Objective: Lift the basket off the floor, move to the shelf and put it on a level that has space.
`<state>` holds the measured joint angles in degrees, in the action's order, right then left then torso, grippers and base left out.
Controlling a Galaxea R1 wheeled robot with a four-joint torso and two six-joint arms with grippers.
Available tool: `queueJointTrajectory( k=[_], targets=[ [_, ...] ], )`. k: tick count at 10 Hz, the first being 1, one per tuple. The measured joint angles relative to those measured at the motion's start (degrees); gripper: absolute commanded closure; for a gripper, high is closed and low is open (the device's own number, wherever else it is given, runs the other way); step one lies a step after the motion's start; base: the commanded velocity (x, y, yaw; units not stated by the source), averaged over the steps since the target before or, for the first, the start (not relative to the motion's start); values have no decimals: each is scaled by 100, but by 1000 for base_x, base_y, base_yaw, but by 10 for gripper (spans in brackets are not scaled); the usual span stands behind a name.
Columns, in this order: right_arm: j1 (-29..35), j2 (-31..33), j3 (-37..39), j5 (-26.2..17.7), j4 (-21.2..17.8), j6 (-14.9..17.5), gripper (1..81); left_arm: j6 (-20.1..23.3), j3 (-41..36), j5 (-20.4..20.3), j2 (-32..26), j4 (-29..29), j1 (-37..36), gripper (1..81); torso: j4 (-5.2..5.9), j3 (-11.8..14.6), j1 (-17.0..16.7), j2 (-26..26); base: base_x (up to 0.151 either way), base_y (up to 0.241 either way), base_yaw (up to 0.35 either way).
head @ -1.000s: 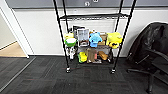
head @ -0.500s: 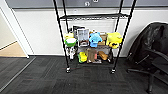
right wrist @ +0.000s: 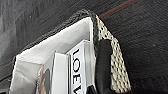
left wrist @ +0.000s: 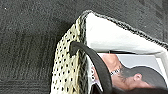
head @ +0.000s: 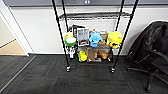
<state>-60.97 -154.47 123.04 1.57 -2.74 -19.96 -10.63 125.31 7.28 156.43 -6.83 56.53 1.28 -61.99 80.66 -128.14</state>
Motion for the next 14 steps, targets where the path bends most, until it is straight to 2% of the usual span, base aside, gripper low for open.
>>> queueJointTrajectory(
  k=[4,7,12,14],
  targets=[
    [129,48,-187,71,0,-71,811,2,-11,-91,-11,0,-30,811,0,-2,-496,783,0,0,0],
    [413,46,-193,40,0,-88,811,-17,-100,-63,-74,-4,-334,811,-5,57,-828,1325,0,0,0],
    [549,132,-366,-17,24,-94,811,-44,-951,-34,-491,-4,-472,811,-168,929,-1405,2218,0,0,0],
    [560,210,-534,-39,22,-96,811,-107,-1230,13,-681,-6,-472,811,-192,1303,-1650,2595,0,0,0]
  ],
)
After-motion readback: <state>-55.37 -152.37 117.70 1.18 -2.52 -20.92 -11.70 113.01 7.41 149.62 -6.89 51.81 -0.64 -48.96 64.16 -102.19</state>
